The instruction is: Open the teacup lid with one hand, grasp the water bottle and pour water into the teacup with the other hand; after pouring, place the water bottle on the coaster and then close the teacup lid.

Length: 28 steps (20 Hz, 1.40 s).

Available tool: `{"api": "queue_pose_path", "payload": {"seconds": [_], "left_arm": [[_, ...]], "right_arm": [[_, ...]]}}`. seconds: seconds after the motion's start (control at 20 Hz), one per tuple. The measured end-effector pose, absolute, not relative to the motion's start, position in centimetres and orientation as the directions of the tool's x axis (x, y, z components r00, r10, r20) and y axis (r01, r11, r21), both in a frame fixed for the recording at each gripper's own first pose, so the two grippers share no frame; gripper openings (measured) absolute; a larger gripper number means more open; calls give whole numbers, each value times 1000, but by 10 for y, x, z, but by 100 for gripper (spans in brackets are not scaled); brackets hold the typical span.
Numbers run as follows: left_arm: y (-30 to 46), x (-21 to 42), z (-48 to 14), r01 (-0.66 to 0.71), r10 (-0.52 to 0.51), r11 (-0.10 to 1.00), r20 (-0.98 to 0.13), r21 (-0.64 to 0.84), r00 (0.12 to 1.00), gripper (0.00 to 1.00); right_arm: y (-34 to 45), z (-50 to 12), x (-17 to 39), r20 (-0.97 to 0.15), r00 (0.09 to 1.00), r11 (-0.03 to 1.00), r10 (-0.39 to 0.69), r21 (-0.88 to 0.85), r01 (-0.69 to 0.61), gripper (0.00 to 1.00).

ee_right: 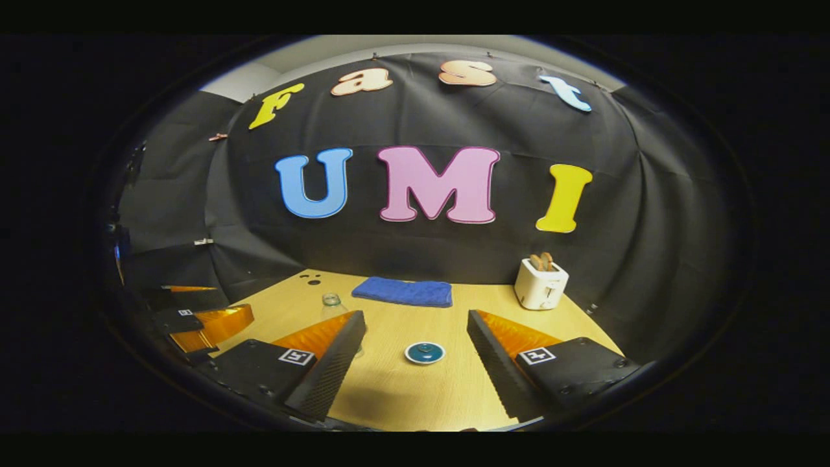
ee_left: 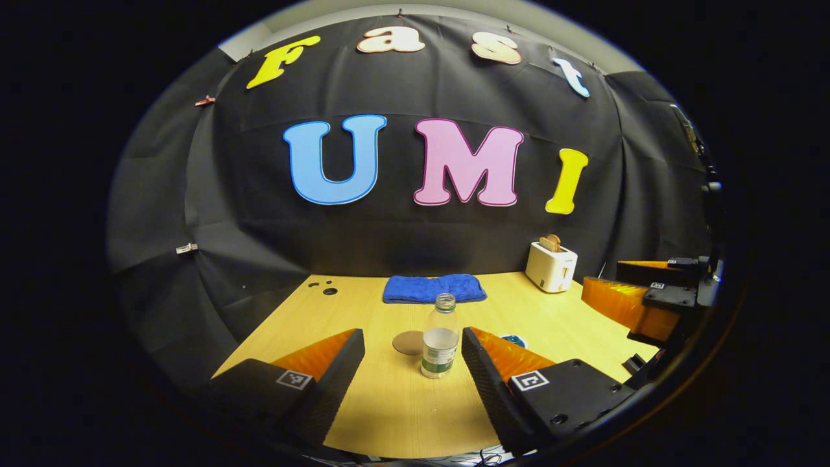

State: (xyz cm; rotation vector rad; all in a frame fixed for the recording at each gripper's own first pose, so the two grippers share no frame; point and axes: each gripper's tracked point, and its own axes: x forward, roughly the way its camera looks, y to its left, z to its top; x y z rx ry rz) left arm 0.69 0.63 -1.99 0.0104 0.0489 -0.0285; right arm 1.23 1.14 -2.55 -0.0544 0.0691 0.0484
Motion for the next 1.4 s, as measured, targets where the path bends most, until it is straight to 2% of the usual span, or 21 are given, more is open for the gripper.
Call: {"api": "queue_pose_path", "payload": {"seconds": [0.35,0.4,0.45,0.6,0.75,1.05,1.25,1.4], "left_arm": [[2,32,-33,48,-47,998,-55,28,997,95],[2,38,-40,47,-45,999,-62,26,997,92],[3,43,-47,43,-41,999,-72,21,997,95],[14,62,-68,16,-15,1000,-78,13,997,95],[29,83,-97,1,-4,999,-81,-33,997,92],[62,110,-147,-82,65,978,-94,-193,993,95],[72,113,-175,-95,75,982,-118,-165,990,96],[75,110,-183,-97,86,991,-119,-96,989,96]], "right_arm": [[14,-55,56,-102,992,992,79,-95,-89,98],[13,-62,65,-107,991,991,80,-98,-91,98],[11,-70,75,-108,991,991,75,-99,-86,98],[4,-99,107,-122,990,987,71,-132,-87,98],[-3,-130,134,-138,987,990,76,-104,-91,98],[-17,-196,176,-170,985,997,35,-65,-46,99],[-26,-210,187,-166,986,990,15,-138,-39,98],[-19,-224,190,-183,982,992,38,-112,-59,98]]}}
